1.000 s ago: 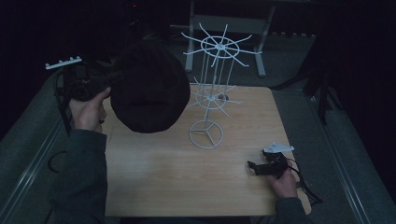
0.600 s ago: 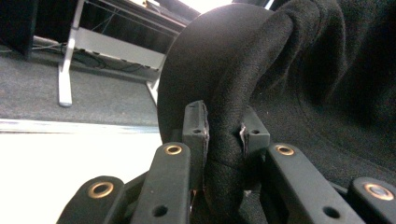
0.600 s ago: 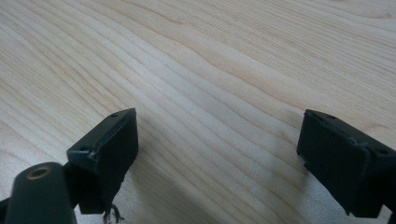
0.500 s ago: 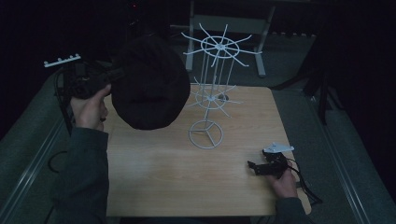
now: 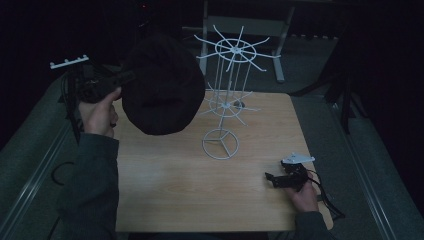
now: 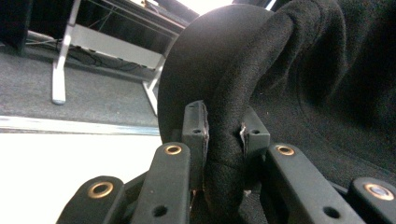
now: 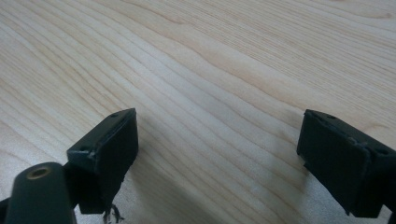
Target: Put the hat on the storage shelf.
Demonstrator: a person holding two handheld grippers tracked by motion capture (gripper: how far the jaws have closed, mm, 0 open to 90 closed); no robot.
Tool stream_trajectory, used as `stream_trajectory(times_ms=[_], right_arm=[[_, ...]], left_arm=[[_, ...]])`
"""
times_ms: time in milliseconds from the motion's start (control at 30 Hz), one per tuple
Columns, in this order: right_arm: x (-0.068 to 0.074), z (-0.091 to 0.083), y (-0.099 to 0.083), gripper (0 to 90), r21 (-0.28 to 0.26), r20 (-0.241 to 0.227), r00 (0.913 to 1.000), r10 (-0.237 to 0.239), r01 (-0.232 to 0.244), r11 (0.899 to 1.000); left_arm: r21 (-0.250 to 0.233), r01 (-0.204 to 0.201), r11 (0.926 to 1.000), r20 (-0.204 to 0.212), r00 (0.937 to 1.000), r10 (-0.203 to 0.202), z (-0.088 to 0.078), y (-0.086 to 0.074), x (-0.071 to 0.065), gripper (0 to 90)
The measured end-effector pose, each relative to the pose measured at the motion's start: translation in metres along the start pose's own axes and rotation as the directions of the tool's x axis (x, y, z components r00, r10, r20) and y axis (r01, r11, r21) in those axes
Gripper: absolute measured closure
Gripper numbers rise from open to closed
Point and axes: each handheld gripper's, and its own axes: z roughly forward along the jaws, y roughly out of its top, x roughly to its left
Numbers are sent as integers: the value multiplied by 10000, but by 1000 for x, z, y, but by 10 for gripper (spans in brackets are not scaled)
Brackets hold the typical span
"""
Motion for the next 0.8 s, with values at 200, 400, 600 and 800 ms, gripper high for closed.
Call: stream_trajectory(times_ms=[200,400,600,800], right_arm=[[0,0,0,124,0,0,10000,-3,3,10000],[0,0,0,133,-15,22,10000,29,-29,10000],[0,0,0,133,-15,24,10000,24,-24,10000],[0,0,0,133,-16,27,10000,26,-26,10000]], left_arm=[[1,-40,10000,82,10000,40,3,4,-4,781],[23,9,10000,32,10000,-9,8,5,-6,779],[91,78,9999,96,9999,-79,13,4,-7,780],[10,193,9998,194,9996,-193,14,5,-7,779]])
